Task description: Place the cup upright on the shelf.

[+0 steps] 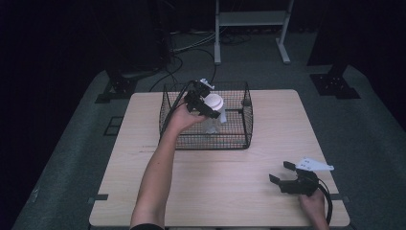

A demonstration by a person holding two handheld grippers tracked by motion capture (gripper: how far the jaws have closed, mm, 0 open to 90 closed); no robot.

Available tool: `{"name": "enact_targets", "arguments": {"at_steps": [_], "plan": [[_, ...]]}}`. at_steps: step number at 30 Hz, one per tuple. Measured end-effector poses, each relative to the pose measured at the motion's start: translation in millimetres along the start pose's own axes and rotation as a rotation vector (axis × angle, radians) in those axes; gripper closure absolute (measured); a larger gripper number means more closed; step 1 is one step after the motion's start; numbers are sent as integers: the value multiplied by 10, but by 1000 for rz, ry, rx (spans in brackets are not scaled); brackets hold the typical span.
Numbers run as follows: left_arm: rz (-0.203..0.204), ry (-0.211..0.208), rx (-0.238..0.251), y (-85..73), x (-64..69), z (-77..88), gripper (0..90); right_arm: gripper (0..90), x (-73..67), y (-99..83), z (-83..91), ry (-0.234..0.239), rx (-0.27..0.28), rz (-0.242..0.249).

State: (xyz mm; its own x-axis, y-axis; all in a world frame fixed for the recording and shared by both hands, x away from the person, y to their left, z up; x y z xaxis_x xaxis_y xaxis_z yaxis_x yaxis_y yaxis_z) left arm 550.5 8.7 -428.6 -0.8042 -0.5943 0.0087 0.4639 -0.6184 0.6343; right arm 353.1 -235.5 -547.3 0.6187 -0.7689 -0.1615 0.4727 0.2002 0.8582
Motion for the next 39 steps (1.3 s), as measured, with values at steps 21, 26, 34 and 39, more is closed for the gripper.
{"name": "enact_targets", "arguments": {"at_steps": [21, 26, 34, 39], "plan": [[-30, 40, 51, -14, -7, 126, 9, 129, -33, -19, -18, 28, -26, 16], [-25, 46, 73, -25, -28, 159, 8, 129, -29, -19, -20, 27, -26, 22], [-18, 66, 97, -76, -75, 286, 0, 129, -30, -21, -20, 25, -28, 22], [-12, 97, 123, -98, -72, 353, 0, 129, -24, -21, -20, 16, -29, 18]]}}
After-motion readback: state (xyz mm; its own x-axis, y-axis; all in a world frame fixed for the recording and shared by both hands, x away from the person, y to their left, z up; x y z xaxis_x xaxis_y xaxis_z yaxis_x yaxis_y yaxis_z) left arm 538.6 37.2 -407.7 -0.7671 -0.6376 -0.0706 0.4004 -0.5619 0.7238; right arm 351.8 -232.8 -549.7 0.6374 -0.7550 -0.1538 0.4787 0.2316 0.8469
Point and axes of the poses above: each handheld gripper's, and its own axes: z roughly backward along the jaws, y roughly out of its top, x roughly to its right, the point moved 10 cm from there along -z, roughly forward along the jaws, and after that the axes turned 1 degree about y, right-handed, at the moved point
